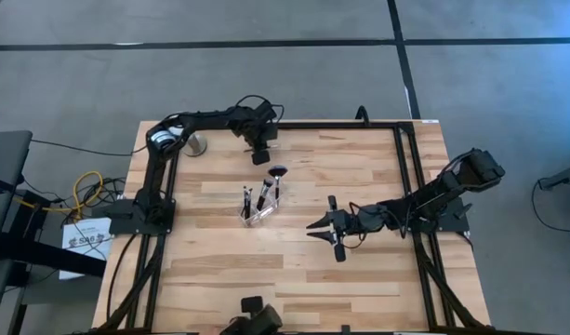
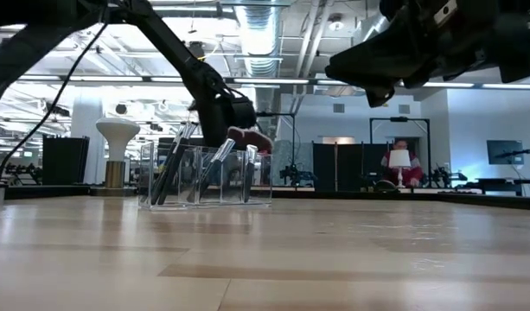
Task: Put items in baskets/containers
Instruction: Put the liner brush into the left section of the transparent organizer
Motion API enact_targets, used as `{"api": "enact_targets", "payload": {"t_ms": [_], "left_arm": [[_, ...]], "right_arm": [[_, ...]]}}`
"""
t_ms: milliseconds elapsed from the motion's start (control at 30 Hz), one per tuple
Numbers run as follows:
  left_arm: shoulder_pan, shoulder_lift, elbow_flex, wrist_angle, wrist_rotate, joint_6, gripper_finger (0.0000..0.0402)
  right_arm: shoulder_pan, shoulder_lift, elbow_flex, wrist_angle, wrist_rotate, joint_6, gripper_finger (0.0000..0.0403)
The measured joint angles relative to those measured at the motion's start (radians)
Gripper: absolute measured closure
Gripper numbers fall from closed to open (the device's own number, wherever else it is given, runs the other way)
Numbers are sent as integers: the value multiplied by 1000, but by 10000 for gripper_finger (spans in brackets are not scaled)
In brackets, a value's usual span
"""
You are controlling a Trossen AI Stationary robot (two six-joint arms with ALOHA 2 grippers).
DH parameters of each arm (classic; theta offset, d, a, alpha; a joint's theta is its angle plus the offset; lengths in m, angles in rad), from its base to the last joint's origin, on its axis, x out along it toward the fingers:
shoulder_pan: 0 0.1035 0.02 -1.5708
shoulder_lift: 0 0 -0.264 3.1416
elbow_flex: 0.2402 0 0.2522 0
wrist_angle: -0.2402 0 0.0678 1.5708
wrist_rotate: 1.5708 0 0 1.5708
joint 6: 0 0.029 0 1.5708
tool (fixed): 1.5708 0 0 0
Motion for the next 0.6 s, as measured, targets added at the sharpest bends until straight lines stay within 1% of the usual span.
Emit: {"api": "enact_targets", "payload": {"t_ms": [67, 167, 333, 500, 600], "left_arm": [[1, -39, -14, -36, -1, -37, 392], [2, -137, -51, 2, 23, -53, 396], [1, -300, -202, 80, 48, -101, 398], [-7, -505, -398, 286, 150, -189, 398], [-25, -624, -521, 441, 168, -247, 397]], "right_arm": [[0, 0, 0, -9, 0, 9, 328], [5, 0, 0, -11, -1, 34, 328], [30, 0, 0, -16, 2, 42, 328], [36, 0, 0, -16, 24, 42, 328], [35, 0, 0, -6, 24, 42, 328]]}}
